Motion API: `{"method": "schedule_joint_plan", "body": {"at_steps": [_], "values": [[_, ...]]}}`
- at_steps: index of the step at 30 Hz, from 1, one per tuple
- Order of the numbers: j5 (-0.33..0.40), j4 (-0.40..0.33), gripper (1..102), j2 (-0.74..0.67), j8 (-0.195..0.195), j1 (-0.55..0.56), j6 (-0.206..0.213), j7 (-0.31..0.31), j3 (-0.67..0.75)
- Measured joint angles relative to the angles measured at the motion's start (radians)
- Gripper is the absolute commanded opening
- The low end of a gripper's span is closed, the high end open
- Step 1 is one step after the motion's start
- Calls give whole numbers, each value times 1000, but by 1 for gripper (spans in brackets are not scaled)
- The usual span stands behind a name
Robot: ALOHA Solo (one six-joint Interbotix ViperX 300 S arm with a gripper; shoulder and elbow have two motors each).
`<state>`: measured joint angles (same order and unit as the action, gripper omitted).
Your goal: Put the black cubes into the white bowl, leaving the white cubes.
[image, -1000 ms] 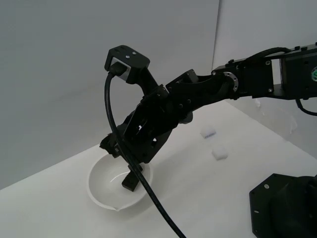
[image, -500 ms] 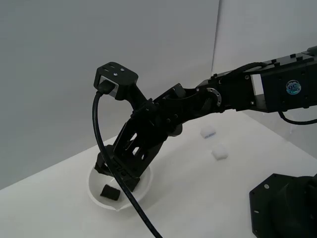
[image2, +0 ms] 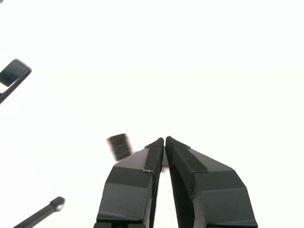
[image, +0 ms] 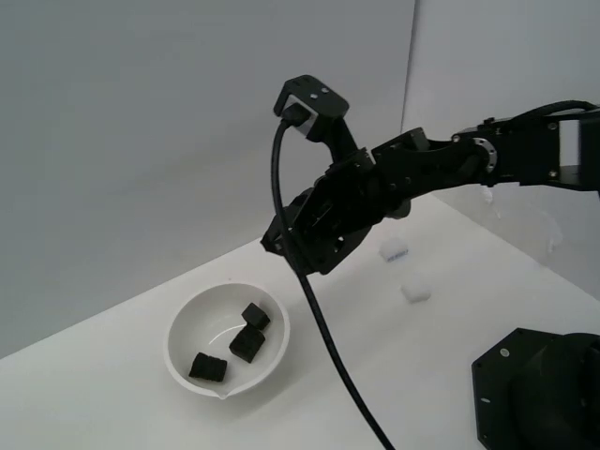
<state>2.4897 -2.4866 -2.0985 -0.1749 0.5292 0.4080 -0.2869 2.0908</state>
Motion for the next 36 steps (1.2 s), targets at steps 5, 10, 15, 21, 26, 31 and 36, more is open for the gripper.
{"method": "schedule_joint_plan", "body": {"at_steps": [5,10,15,21,26,31,36], "values": [[84,-87,3,-141,-15,-124,-28,0,147],[156,-158,3,-301,-15,-216,-61,-32,305],[224,-225,3,-463,-15,-267,-94,-89,468],[258,-261,3,-655,-18,-322,-150,-173,661],[296,-298,3,-828,-18,-365,-160,-196,838],[313,-313,3,-988,-18,-391,-161,-221,999],[314,-316,3,-1071,-20,-390,-161,-241,1080]]}}
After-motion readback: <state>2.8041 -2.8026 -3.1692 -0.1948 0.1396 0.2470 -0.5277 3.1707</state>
